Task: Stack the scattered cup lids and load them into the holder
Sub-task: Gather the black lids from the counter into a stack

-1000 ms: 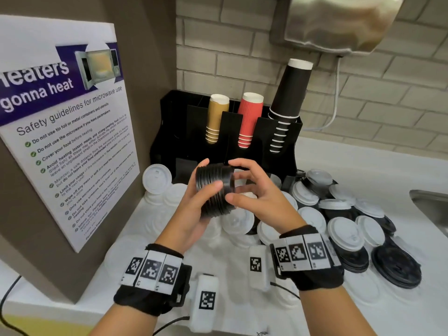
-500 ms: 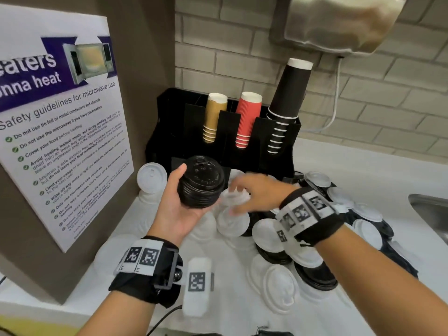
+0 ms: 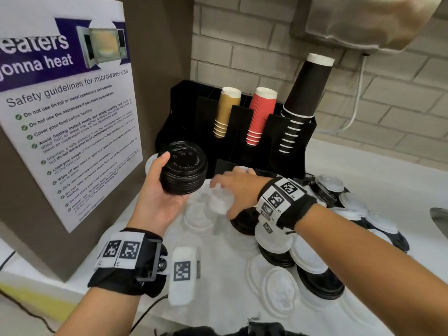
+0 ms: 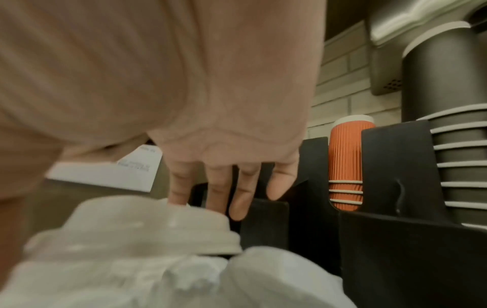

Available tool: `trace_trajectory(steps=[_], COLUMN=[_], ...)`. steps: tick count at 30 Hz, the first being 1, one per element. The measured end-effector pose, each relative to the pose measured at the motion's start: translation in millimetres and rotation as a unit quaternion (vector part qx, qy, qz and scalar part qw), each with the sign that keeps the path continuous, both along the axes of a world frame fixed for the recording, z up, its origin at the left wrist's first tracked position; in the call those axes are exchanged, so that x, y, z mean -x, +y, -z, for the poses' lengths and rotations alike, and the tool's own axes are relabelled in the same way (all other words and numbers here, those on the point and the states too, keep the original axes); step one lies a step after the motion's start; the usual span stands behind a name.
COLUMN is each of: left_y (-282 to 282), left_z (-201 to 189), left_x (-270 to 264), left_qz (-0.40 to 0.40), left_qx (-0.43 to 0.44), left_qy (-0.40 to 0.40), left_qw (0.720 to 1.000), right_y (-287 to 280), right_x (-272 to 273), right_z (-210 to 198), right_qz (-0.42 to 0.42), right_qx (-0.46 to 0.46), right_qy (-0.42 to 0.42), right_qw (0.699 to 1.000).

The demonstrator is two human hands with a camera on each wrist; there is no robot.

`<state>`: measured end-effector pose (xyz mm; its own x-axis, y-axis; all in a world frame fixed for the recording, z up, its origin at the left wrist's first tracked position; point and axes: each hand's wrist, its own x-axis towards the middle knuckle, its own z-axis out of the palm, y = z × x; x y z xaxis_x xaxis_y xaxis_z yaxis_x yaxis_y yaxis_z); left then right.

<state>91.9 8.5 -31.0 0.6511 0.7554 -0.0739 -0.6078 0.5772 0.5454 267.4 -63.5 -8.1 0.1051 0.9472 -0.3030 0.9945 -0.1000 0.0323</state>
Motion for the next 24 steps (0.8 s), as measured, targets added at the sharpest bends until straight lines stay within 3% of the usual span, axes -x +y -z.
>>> trace_trajectory(steps=[4,7,10,17,24], left_y=[2,1,0,1,11], left_z=[-4,-3,-1,-1,-6], left_x=[2,2,0,0,4], left_qz=[-0.028,-0.016,-0.001,0.023,0.061], left_qx=[0.007,0.012,0.012,0.016,0.009], left_qy=[0.011,0.017,0.019,0.020,0.024], left_qw=[1.000,1.000,1.000,0.999,0.998], right_y=[3,-3,-13,-24,-23], right_x=[3,4,6,3,11], right_z=[-18,-24,-18,0,21], right_qz=[0.037,0.057,0.053,0.102,0.154], right_qx=[-0.081,0.047,0.189,0.229,0.199], right_qy=[0.011,-0.023,-0.074,-0.058,-0.061], right_qw=[0.996,0.997,0.978,0.966,0.966])
